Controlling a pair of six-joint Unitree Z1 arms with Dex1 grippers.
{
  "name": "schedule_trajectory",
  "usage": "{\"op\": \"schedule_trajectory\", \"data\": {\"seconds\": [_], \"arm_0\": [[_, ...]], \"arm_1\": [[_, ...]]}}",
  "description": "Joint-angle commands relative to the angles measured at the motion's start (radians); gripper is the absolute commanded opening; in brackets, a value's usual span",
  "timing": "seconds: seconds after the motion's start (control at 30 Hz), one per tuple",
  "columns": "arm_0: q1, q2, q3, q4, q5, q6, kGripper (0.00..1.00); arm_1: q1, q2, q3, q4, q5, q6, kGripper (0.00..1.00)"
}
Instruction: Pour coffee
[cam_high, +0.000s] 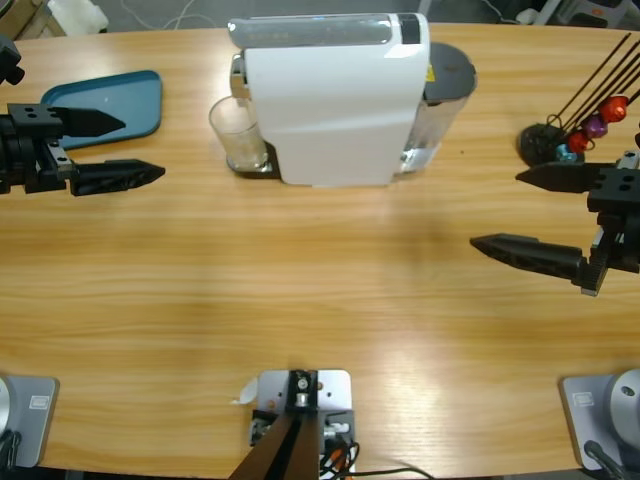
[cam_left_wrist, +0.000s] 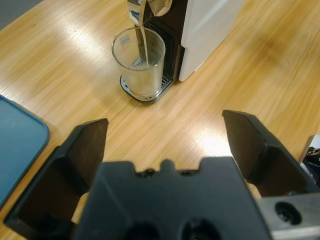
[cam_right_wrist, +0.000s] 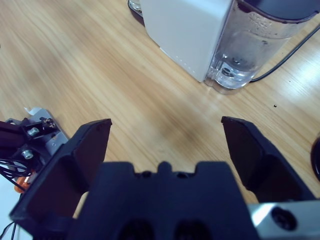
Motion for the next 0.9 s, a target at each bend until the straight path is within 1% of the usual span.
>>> {"op": "schedule_trajectory", "data": {"seconds": [0.03, 0.9], "arm_0": [[0.009, 0.037, 0.007, -0.014, 0.010, 0.000, 0.996], [0.008, 0.011, 0.025, -0.014, -0.004, 0.006, 1.000]], "arm_1": [[0.010, -0.006, 0.039, -0.017, 0.005, -0.005, 1.000], [0.010, -0.011, 0.051, -0.030, 0.005, -0.005, 1.000]]}}
